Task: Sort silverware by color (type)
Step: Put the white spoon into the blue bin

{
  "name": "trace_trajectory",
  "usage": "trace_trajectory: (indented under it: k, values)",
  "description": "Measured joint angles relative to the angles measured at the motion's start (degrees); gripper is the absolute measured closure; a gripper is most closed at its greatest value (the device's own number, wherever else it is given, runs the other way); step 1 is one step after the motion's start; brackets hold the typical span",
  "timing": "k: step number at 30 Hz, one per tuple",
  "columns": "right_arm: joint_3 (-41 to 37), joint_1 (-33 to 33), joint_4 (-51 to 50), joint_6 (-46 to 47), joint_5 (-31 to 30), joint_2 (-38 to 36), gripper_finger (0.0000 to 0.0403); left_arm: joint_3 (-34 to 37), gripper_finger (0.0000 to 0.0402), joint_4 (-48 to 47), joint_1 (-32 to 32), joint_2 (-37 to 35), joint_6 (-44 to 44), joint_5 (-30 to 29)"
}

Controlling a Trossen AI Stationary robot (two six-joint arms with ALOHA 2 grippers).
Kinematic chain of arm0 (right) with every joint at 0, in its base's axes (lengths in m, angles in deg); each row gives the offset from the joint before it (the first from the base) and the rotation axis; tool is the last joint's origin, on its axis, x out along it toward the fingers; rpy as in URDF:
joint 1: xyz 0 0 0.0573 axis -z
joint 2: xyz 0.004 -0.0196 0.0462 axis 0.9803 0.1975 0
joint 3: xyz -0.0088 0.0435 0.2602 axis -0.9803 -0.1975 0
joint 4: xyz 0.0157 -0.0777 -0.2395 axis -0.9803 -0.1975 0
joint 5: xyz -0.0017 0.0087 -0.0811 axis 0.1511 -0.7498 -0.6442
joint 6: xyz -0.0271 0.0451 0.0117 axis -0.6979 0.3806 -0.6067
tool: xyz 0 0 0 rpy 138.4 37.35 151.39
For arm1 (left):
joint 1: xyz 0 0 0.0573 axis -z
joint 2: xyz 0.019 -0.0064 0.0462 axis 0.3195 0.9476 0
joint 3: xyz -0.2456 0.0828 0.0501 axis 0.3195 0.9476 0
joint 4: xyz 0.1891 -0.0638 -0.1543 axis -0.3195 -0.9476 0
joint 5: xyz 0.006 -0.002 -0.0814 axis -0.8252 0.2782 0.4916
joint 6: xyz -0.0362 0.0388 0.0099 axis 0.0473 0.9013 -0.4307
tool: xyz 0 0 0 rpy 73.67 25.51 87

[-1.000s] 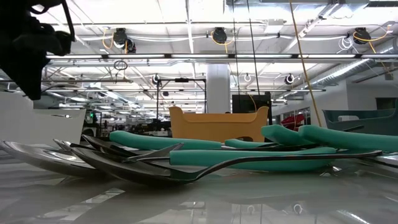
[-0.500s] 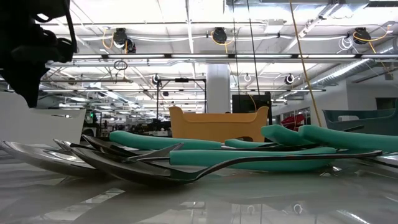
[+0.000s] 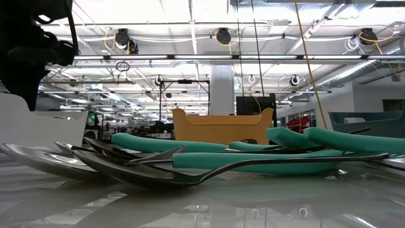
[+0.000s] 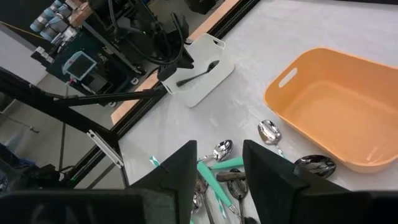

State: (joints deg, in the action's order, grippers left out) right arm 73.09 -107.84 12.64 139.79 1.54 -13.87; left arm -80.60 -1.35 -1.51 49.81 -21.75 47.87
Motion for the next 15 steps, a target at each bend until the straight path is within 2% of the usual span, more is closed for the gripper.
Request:
trace_trajectory:
  k: [6,11,15]
  values:
    - [0.00,0.00,0.00,-0.02,0.14,0.00,0.0277,-0.94,0.0251,-1.29,0.00,0.00,-1.54,0.87]
    - [0.00,0.00,0.03,0.27,0.23,0.00,0.0277,-4.70,0.0248,-1.66,0.31,-0.01,-4.26,3.50]
    - [0.00,-0.01,0.03,0.28,0.24,0.00,0.0277,-9.46,0.0247,-0.69,1.20,0.00,-7.19,0.27]
